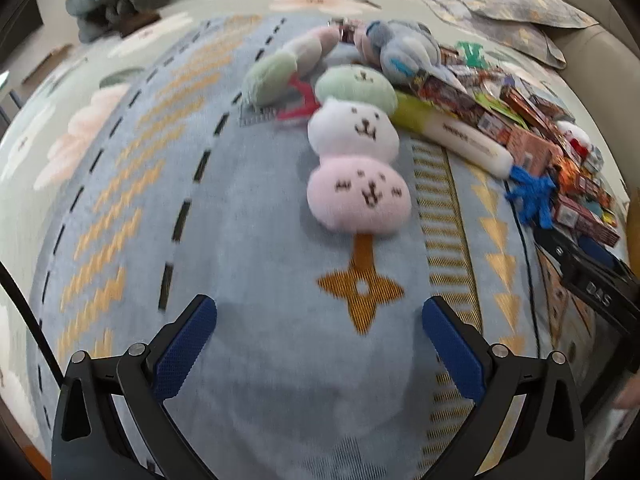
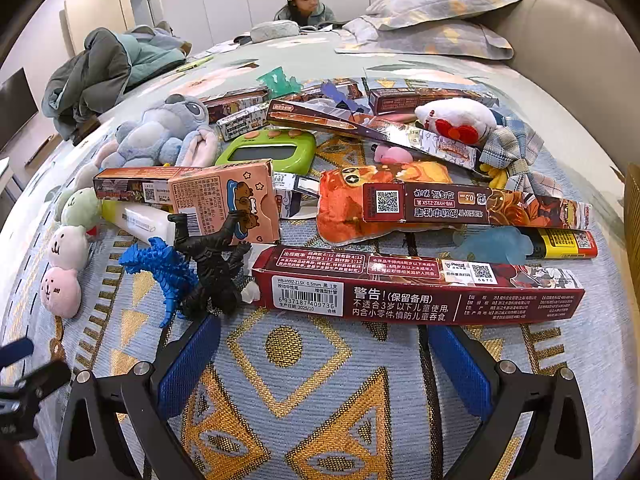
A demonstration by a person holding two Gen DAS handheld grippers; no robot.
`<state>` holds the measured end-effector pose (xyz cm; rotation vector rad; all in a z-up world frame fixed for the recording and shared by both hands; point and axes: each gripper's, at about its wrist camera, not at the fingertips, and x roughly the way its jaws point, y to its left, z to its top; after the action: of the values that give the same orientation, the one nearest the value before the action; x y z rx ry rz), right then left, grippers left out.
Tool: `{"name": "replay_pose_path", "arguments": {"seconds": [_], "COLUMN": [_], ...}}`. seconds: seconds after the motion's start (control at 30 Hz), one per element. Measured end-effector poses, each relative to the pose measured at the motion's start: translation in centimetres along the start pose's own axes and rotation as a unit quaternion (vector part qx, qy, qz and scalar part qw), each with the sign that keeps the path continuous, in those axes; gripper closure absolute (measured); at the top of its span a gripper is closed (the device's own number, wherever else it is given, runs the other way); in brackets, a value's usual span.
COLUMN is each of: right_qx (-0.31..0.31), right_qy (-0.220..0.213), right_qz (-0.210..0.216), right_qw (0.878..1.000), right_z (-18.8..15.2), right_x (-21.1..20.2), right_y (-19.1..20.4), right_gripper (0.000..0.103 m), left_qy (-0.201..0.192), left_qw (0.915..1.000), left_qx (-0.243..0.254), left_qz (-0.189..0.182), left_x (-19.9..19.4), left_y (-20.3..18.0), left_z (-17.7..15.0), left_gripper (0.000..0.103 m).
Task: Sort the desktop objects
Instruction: 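Grasp the green-white-pink stacked plush with the left gripper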
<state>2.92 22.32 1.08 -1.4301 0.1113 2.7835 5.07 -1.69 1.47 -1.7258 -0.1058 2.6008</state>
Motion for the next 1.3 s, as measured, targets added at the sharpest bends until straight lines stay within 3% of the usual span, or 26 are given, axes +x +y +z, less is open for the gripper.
{"name": "replay_pose_path", "arguments": {"seconds": [0.23,0.53,0.67,0.87,1.0,1.07,1.1,1.17,1.23,1.3], "right_qx": [0.001,0.003,0.001,0.000,-0.019,-0.019,-0.017,-0.016,-0.007,-0.006], "right_qy": [0.000,-0.002,0.001,0.068,0.134,0.172,0.189,0.219,0.224,0.216], "right_qz": [0.000,0.002,0.000,-0.007,-0.033,-0.033,-0.037,-0.041,-0.033,-0.023], "right_qw": [1.000,1.000,1.000,0.998,0.990,0.984,0.981,0.975,0.974,0.976], "right_z": [0.0,-0.3,-0.3,0.2,-0.4,-0.7,-0.8,-0.9,-0.9,-0.5], "right_x": [-0.1,-0.3,0.0,-0.3,-1.1,-1.3,-1.3,-1.5,-2.3,-3.3], "right_y": [0.0,-0.3,-0.1,0.9,2.2,2.6,2.7,2.9,2.9,2.8], "right_gripper": [0.000,0.000,0.000,0.000,0.000,0.000,0.000,0.000,0.000,0.010], "left_qy": [0.045,0.018,0.013,0.024,0.028,0.019,0.015,0.012,0.012,0.015], "left_qw": [0.9975,0.9952,0.9965,0.9959,0.9971,0.9966,0.9961,0.9955,0.9953,0.9945], "left_qx": [-0.004,-0.016,-0.011,0.004,0.053,0.073,0.081,0.084,0.079,0.083], "left_qz": [-0.055,-0.095,-0.082,-0.087,-0.048,-0.035,-0.032,-0.042,-0.055,-0.062], "left_x": [-1.2,-0.6,1.0,3.3,4.3,4.3,4.1,3.7,3.3,2.8], "left_y": [0.7,1.0,0.9,-0.2,-1.8,-2.4,-2.6,-2.5,-2.1,-1.8], "left_z": [1.2,7.6,9.6,10.8,10.3,10.2,10.2,10.3,10.3,10.3], "left_gripper": [0.000,0.000,0.000,0.003,0.019,0.037,0.055,0.058,0.059,0.059]}}
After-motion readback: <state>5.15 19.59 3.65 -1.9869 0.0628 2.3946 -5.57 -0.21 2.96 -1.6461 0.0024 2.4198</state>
